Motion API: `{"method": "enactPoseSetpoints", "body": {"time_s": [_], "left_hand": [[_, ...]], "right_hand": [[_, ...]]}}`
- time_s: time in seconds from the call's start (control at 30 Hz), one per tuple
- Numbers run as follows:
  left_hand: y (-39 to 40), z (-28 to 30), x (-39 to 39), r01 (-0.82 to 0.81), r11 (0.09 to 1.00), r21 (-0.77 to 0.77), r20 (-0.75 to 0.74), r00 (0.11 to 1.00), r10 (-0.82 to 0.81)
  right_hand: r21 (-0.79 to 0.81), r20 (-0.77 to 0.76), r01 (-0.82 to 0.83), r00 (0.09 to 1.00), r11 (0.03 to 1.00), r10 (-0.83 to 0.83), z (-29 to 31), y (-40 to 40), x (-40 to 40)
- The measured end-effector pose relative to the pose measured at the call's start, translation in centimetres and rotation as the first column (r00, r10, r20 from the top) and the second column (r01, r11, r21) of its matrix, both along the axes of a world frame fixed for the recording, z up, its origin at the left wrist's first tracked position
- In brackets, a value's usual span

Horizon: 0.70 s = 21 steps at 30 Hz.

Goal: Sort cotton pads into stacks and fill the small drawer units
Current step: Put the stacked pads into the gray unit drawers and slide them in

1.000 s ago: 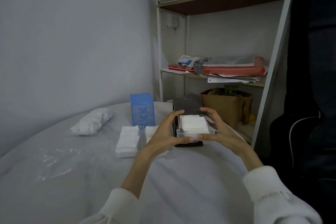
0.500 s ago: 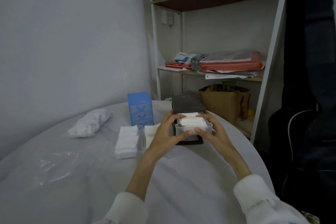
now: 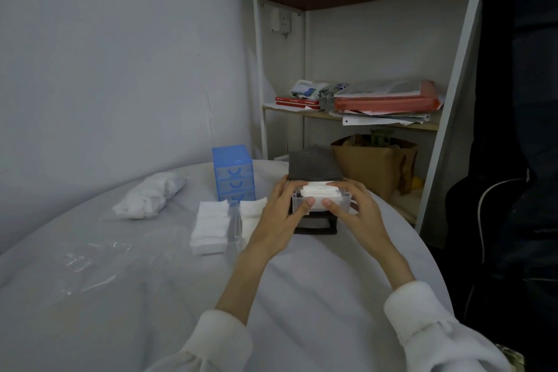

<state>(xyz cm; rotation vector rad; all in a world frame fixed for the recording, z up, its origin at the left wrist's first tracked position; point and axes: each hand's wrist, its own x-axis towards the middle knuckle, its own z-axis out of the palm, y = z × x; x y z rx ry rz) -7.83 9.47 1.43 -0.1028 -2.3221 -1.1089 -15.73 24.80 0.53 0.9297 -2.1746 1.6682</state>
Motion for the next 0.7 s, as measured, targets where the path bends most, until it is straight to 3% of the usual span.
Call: {"method": "enactPoseSetpoints", "body": {"time_s": [0.27, 0.7], "left_hand": [[0.2, 0.2, 0.1, 0.029, 0.999, 0.044, -0.040, 0.999, -0.027], [0.8, 0.1, 0.1, -0.067, 0.993, 0.094, -0.056, 0.996, 0.073]], "right_hand": [[0.019, 0.019, -0.123, 0.992, 0.992, 0.123, -0.7, 0.5, -0.2], [0.091, -0.093, 0.038, 0.995, 0.995, -0.029, -1.0, 0.3, -0.9]]}}
